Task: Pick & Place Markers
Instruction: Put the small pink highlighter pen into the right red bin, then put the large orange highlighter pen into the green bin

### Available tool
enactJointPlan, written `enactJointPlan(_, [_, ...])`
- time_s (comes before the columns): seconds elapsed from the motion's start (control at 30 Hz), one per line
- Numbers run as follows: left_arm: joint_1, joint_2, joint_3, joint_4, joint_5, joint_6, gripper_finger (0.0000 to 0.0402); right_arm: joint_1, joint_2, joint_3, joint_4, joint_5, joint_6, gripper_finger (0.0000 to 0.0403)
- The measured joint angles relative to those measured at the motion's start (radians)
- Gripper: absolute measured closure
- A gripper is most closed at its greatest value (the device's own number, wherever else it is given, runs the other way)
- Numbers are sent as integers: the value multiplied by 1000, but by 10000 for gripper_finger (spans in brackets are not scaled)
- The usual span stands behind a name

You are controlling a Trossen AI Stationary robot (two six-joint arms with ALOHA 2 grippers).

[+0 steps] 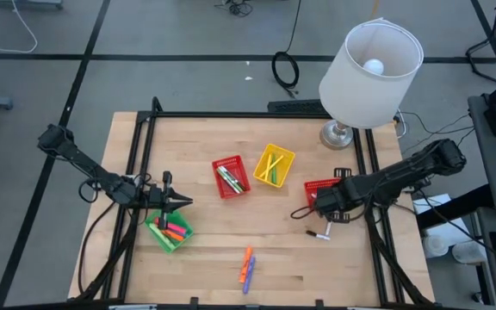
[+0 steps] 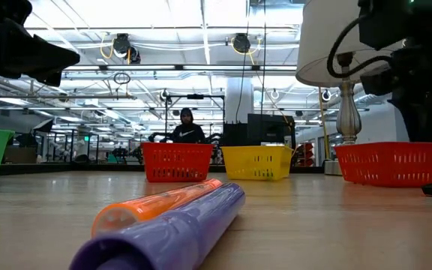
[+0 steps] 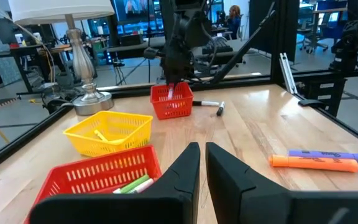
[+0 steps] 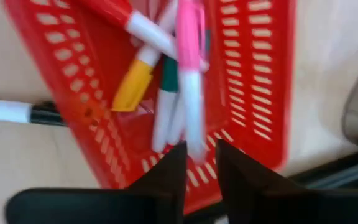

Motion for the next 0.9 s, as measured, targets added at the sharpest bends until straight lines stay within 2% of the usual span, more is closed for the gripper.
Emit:
enactJointPlan(0.23, [0, 0, 0, 0, 0, -4, 371, -3, -7, 96, -83, -67, 15, 276])
enactJointPlan(0.3, [0, 0, 0, -1, 0, -6, 371, 14, -20, 164, -137, -43, 64, 275])
enactJointPlan(0.37, [0, 0, 0, -1, 0, -14, 371, 59, -52, 248, -102, 17, 77, 281])
enactJointPlan(0.47, [0, 0, 0, -3, 0, -24, 371, 171, -109, 341, 136, 155, 2, 309])
enactJointPlan(0.53, [0, 0, 0, -3, 0, -24, 371, 226, -142, 357, 339, 184, -124, 336])
enactJointPlan(0.6, [0, 0, 0, -4, 0, -24, 371, 270, -174, 348, 514, 157, -254, 366])
enactJointPlan(0.67, [0, 0, 0, -4, 0, -25, 371, 316, -206, 319, 674, 69, -380, 391])
enactJointPlan(0.77, [0, 0, 0, -6, 0, -26, 371, 389, -270, 221, 906, -51, -555, 395])
enactJointPlan(0.9, [0, 0, 0, -8, 0, -27, 371, 435, -452, 47, 1052, -29, -610, 394])
